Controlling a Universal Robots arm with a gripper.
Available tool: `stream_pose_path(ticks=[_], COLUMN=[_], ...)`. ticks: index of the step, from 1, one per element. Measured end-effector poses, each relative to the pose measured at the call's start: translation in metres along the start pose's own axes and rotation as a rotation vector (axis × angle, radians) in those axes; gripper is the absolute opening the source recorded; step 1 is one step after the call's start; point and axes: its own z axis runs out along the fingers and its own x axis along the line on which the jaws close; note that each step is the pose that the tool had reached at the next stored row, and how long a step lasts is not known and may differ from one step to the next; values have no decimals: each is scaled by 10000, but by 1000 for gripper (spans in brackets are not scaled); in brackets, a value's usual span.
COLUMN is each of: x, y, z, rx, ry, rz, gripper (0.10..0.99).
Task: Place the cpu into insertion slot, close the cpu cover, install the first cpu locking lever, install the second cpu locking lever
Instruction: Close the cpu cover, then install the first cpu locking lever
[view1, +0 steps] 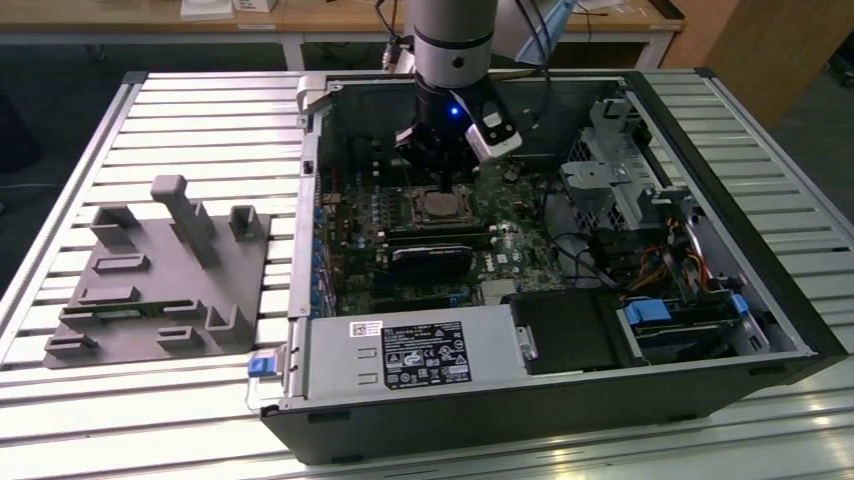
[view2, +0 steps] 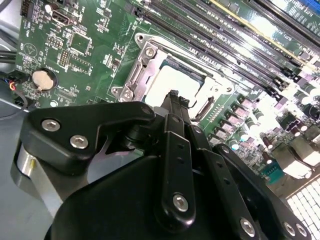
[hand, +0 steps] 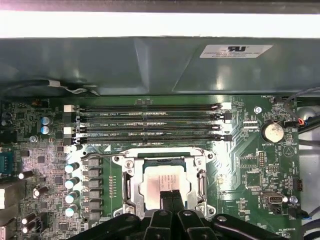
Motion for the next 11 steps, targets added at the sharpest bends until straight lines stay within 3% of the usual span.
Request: stream_pose_path(ticks=[11], x=[0], y=[0], z=[-1], rx=[4], ry=[1], rz=[11], gripper=[106])
